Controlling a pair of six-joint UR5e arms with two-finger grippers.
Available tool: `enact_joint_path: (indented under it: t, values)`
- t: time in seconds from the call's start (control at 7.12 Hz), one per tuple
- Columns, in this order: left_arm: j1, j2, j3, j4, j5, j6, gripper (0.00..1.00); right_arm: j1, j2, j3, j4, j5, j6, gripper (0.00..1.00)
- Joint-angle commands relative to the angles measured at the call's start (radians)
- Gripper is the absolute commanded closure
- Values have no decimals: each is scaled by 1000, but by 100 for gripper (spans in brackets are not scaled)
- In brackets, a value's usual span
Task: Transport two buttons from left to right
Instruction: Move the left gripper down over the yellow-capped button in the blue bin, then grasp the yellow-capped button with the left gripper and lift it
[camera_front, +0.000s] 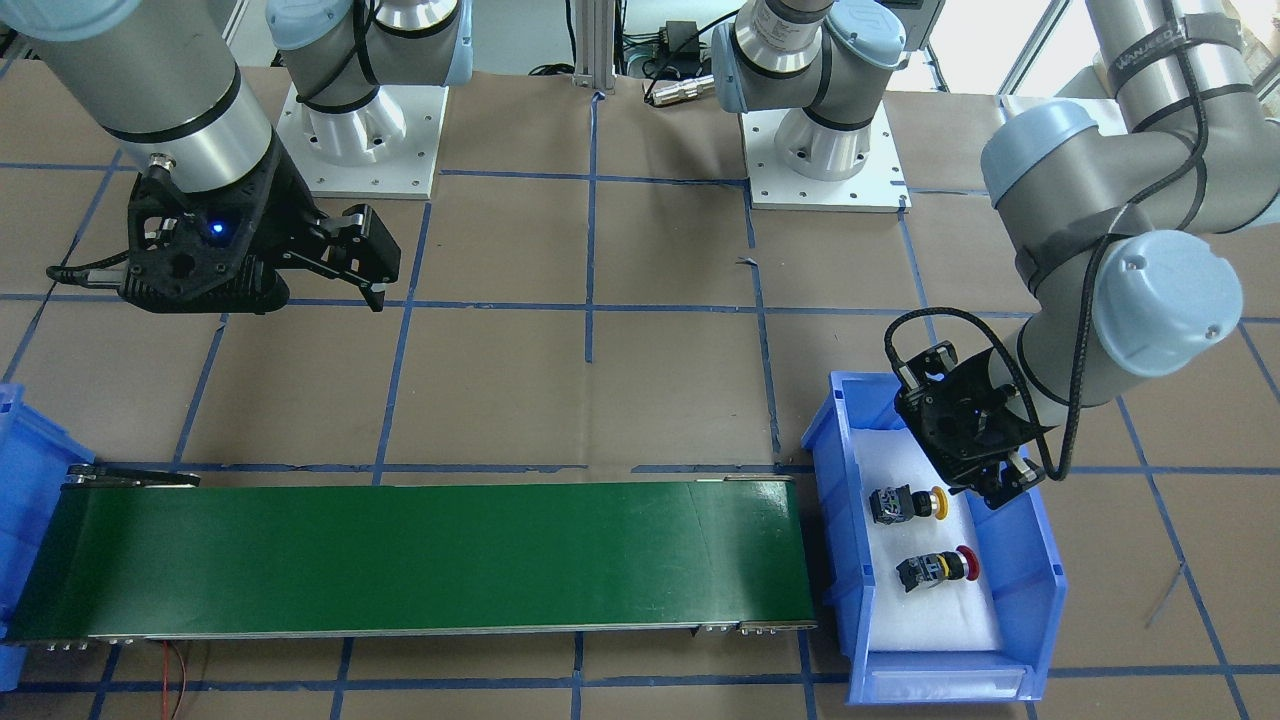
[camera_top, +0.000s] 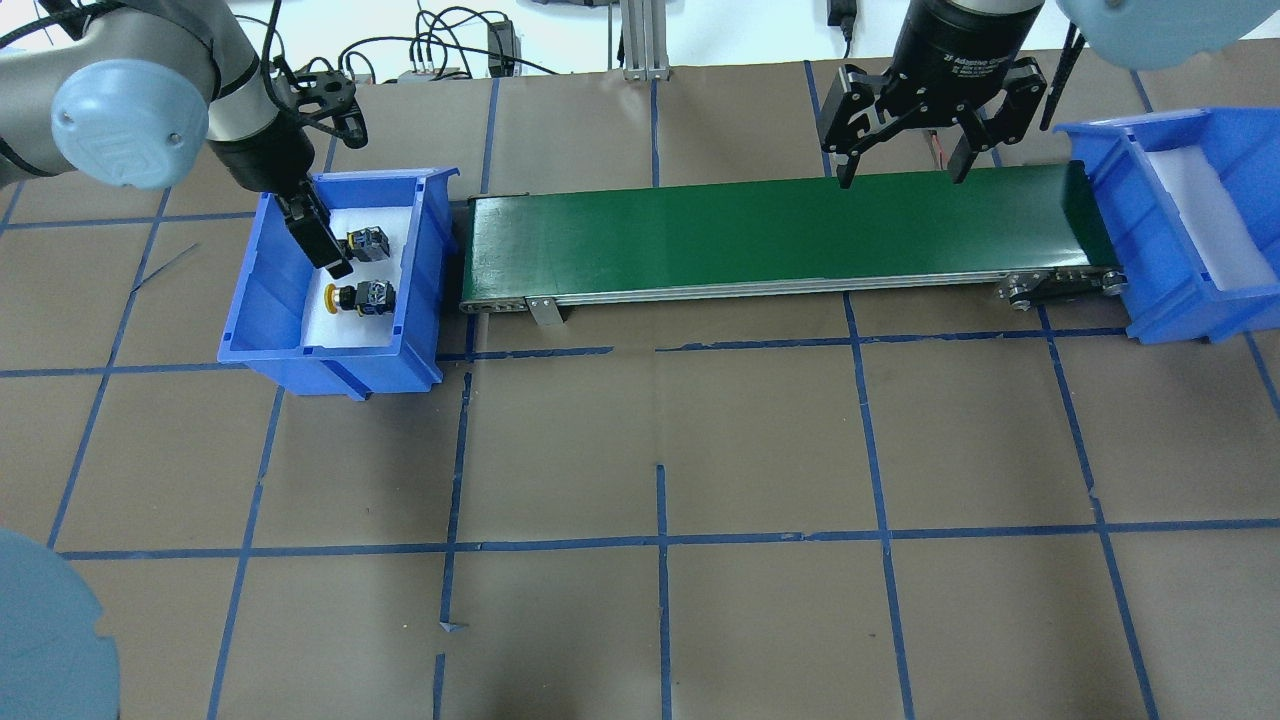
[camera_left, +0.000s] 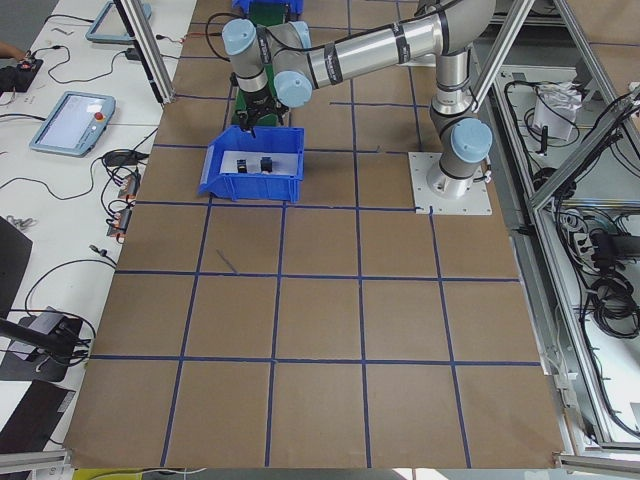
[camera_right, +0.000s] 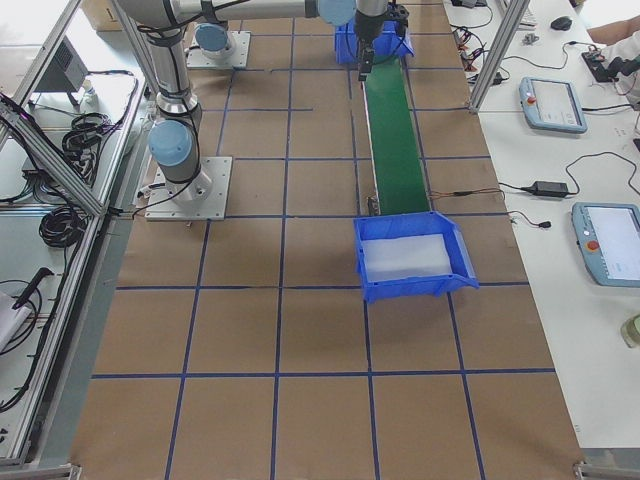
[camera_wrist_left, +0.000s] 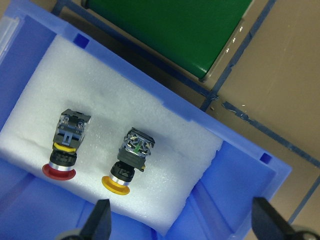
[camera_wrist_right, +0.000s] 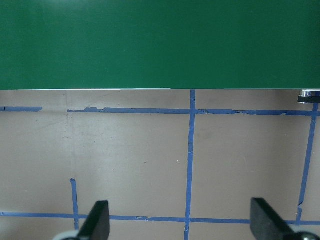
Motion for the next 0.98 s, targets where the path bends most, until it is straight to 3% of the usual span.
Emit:
enact_joint_path:
  t: [0.0, 0.84]
  values:
    - [17, -70, -38, 125, 2, 156, 1, 0, 0, 0, 0, -1, 0, 0]
    - [44, -176, -56, 156, 0, 162, 5, 0, 0, -2, -1, 2, -3, 0]
